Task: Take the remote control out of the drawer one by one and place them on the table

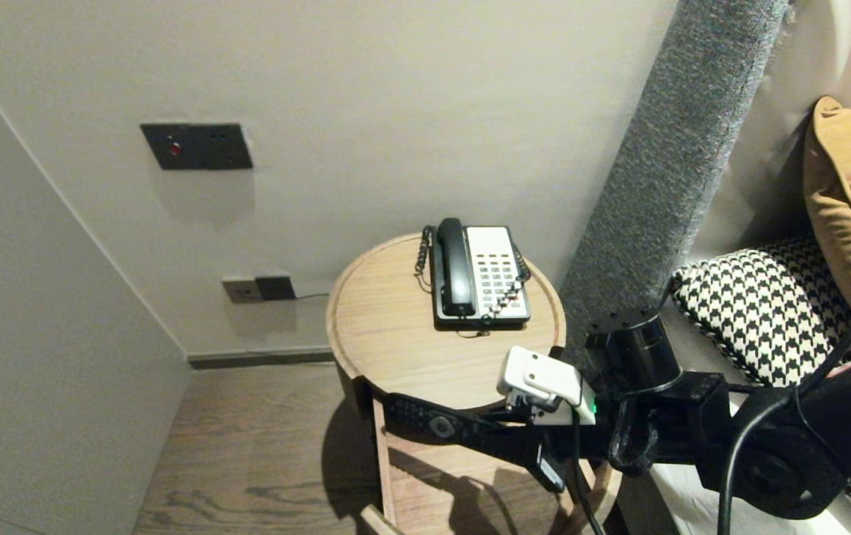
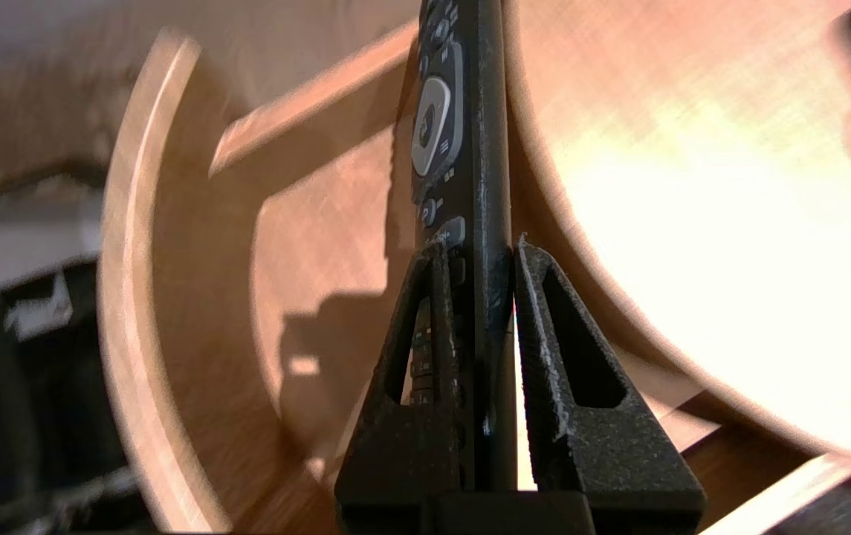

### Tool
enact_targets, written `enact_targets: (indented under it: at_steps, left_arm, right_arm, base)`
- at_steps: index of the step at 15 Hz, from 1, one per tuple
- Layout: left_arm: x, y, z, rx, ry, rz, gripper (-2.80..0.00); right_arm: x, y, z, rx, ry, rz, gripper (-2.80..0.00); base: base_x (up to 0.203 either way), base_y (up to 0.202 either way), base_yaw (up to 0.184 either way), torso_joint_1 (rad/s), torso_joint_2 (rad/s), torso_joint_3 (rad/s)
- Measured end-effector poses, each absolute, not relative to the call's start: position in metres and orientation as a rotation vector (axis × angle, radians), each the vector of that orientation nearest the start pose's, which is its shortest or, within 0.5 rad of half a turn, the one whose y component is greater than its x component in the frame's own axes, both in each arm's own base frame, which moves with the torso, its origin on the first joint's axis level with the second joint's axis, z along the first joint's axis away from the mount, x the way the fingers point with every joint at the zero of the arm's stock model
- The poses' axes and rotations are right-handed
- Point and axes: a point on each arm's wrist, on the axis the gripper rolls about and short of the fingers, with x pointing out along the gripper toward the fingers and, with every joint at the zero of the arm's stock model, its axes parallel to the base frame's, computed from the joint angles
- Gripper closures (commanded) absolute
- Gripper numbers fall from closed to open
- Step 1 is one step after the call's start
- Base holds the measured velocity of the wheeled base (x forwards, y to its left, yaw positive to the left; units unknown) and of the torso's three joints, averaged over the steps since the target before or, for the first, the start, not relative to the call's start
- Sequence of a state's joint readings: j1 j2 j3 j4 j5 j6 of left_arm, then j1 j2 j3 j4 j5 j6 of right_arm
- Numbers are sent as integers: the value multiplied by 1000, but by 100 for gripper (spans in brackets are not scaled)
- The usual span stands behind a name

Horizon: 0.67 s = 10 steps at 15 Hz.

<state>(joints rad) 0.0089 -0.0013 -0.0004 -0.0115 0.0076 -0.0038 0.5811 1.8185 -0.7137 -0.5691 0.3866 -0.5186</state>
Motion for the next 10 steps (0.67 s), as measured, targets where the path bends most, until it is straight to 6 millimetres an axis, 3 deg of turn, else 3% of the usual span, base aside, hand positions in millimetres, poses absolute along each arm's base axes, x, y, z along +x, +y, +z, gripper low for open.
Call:
enact_targets:
  at_steps: [6, 10]
  left_arm:
    - [-23, 0, 77, -4, -13, 16, 0]
    - [-23, 0, 77, -4, -12, 16, 0]
  right_arm:
    - [283, 190, 140, -415, 241, 987, 0]
    - [310, 198, 139, -353, 245, 952, 0]
  base:
    - [0, 0, 0, 0, 0, 0]
    - [0, 0, 0, 0, 0, 0]
